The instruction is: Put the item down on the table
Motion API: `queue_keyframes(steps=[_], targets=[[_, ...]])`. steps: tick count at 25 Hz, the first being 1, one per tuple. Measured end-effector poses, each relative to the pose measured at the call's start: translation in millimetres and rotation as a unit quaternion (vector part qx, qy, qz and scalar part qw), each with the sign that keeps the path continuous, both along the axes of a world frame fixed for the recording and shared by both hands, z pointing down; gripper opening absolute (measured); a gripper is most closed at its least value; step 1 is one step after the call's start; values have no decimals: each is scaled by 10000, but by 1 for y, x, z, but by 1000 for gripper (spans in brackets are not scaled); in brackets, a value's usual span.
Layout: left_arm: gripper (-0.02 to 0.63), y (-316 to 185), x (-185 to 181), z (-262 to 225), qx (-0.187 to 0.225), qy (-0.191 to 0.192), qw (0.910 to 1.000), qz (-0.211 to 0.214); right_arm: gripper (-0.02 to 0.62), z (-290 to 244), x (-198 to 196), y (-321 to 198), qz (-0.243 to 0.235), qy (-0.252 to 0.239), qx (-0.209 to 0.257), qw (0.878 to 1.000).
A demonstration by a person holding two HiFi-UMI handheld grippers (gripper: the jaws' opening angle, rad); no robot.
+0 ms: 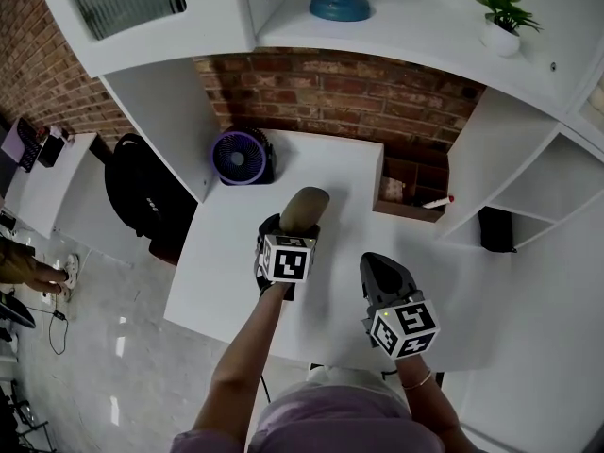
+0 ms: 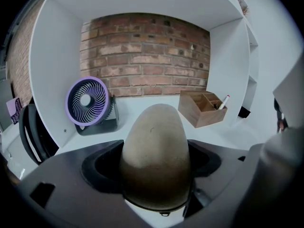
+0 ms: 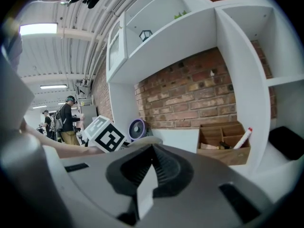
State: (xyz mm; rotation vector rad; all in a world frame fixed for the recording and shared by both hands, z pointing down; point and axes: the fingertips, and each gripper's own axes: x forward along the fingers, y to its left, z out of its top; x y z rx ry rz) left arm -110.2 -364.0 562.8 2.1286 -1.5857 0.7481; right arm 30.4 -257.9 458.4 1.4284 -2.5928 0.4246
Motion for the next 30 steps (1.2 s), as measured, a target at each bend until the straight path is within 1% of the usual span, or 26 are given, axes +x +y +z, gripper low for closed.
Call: queue_keyframes(steps=[4,11,17,22,30], targets=[[390,-15,12,7,-76,-60,9999,115,2,4,6,-6,55,11,-37,10000],[390,-36,25,23,-193,-274,9992,236,2,6,10,-12,85,49,-54,9999],[390,-46,31,38,-305,-431,9982,291,2,10,20,-15,149,119,-77,9998],[390,-50,34,47,-395,-469,9975,349,2,15,25,-17,178,112,-144,9997],[390,-53,34,62,-533,-579,9964,312,2,20,29,-16,148,107,-212,9996]])
